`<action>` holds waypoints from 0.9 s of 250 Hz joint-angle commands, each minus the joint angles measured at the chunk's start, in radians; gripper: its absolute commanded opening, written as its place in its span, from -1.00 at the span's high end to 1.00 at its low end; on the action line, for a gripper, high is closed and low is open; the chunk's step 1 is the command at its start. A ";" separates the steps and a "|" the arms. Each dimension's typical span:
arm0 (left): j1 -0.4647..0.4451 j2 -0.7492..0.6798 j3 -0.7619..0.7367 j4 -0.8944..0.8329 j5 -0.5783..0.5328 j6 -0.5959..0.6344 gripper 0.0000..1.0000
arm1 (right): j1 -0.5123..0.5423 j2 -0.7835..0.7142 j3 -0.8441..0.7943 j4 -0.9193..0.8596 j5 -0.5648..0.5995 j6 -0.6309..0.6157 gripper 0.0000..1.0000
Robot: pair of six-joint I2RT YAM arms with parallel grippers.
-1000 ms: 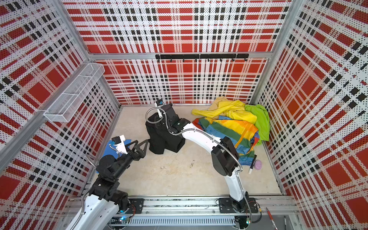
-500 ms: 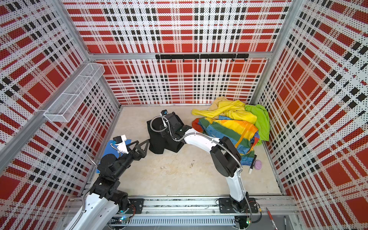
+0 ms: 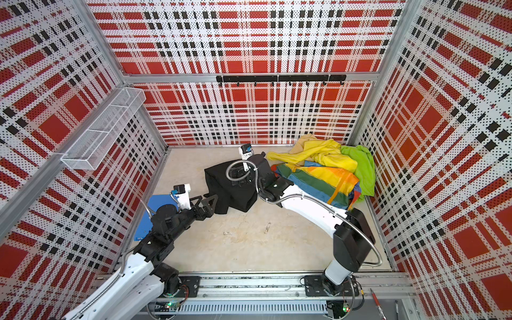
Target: Pick out a specific cloth from the pile
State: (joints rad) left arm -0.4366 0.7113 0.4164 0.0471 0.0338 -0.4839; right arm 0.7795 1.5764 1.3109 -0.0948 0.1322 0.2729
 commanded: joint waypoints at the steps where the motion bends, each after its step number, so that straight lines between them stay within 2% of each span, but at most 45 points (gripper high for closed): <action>1: -0.042 0.077 0.055 0.027 -0.069 0.044 -0.97 | -0.042 -0.110 -0.102 0.060 0.029 -0.009 -0.90; 46: -0.062 0.270 0.155 0.011 -0.111 0.091 -0.99 | -0.105 -0.300 -0.291 0.051 0.030 -0.058 -0.93; 104: -0.055 0.547 0.320 0.019 -0.103 0.138 -0.99 | -0.158 -0.483 -0.453 0.020 0.053 -0.034 -0.95; 135: -0.082 0.674 0.412 0.033 -0.056 0.182 -0.98 | -0.159 -0.522 -0.486 0.008 0.068 -0.017 -0.95; 181: -0.159 0.843 0.528 0.030 -0.178 0.180 -0.98 | -0.160 -0.539 -0.491 -0.019 0.068 -0.002 -0.94; 225: -0.162 0.953 0.568 0.014 -0.188 0.155 -0.99 | -0.158 -0.568 -0.496 -0.044 0.071 0.006 -0.94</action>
State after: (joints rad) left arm -0.5972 1.6104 0.9554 0.0673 -0.1150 -0.3172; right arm 0.6220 1.0481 0.8219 -0.1425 0.1890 0.2619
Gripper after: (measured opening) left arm 0.992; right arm 0.971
